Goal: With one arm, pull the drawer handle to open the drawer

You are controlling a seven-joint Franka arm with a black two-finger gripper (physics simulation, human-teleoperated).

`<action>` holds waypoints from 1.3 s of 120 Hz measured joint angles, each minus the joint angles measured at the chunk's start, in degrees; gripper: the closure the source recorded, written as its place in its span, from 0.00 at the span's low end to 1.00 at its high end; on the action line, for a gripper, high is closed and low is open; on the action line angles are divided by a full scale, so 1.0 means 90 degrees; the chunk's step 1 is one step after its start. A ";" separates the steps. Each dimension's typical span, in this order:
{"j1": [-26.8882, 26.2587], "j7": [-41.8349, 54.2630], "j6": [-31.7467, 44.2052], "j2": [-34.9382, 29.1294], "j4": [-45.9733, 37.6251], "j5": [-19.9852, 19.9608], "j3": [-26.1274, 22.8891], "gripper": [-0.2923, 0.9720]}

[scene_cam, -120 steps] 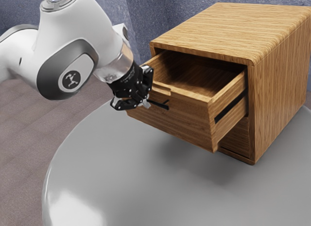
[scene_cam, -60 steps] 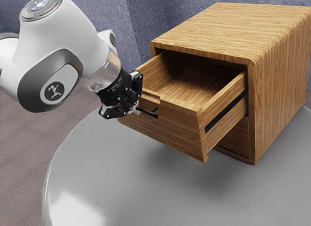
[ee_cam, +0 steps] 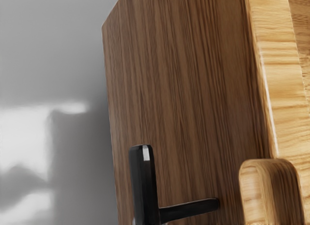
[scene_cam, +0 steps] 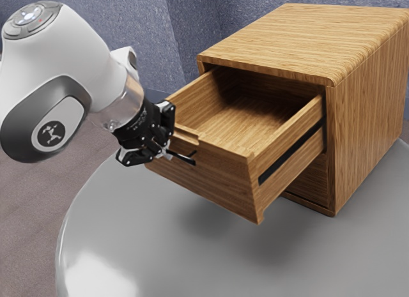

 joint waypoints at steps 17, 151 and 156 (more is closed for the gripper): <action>0.0011 0.0002 0.0033 -0.0305 -0.0253 -0.0025 -0.0004 0.83; -0.6715 -0.0219 -0.2831 0.0859 0.4134 0.0385 0.1729 0.24; -0.7054 -0.0283 -0.2983 0.1005 0.3982 0.0482 0.1997 0.24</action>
